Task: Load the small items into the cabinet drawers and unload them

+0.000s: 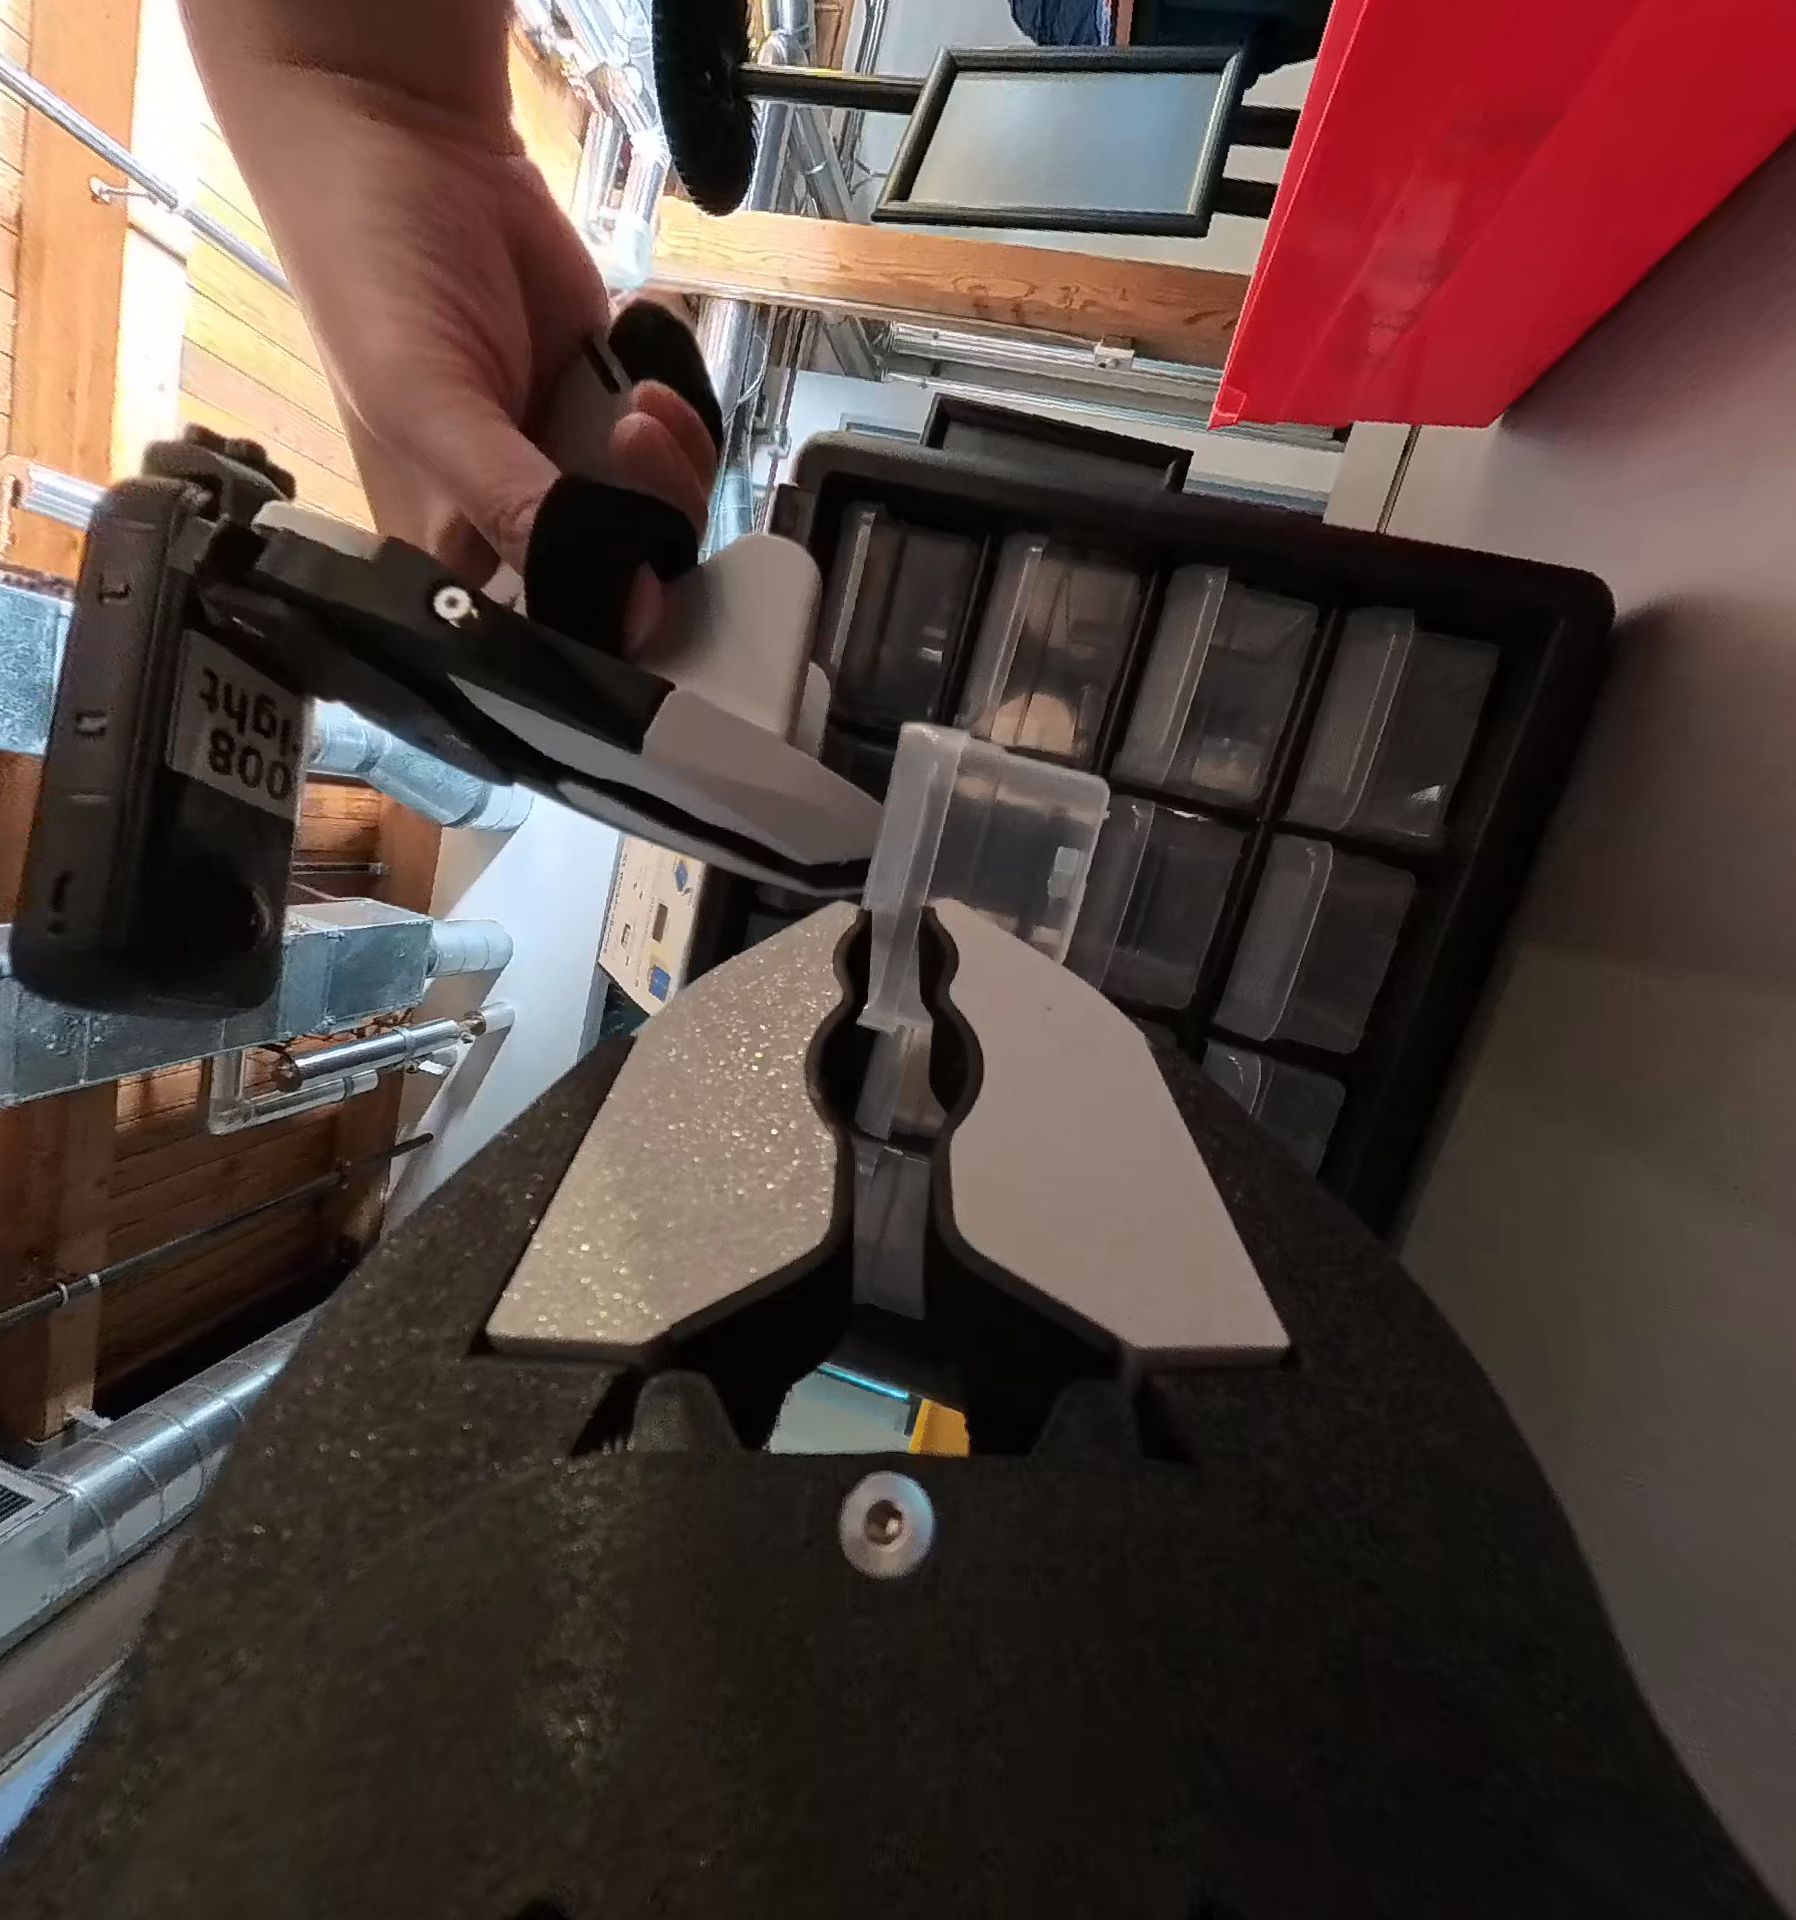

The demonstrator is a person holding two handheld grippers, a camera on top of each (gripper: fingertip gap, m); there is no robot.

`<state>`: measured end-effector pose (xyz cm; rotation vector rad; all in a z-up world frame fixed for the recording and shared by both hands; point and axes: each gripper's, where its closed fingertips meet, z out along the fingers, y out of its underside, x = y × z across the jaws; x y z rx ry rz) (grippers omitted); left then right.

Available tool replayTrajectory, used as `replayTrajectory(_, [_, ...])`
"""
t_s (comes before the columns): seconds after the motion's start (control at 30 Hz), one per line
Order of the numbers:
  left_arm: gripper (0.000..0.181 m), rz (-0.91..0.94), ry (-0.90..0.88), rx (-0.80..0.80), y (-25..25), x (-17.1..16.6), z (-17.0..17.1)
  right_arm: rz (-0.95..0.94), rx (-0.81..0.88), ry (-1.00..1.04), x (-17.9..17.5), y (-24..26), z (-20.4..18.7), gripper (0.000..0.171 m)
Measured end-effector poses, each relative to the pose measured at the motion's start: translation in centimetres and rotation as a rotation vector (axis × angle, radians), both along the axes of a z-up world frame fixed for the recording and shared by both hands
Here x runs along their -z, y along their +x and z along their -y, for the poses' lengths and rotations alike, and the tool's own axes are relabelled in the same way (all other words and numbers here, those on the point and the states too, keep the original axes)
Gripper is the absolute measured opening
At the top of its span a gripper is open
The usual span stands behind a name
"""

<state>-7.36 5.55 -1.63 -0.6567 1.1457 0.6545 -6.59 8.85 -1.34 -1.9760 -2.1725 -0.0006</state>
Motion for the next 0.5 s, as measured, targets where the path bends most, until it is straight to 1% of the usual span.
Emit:
replayTrajectory(0.23, [0.008, -0.006, -0.008, 0.006, -0.2, 0.1, 0.4, 0.058, -0.121, -0.064, 1.0, -0.2, 1.4, 0.021])
replayTrajectory(0.5, [0.008, -0.006, -0.019, 0.009, -0.3, 0.0, 0.5, 0.09, -0.195, -0.091, 1.0, -0.6, 1.2, 0.019])
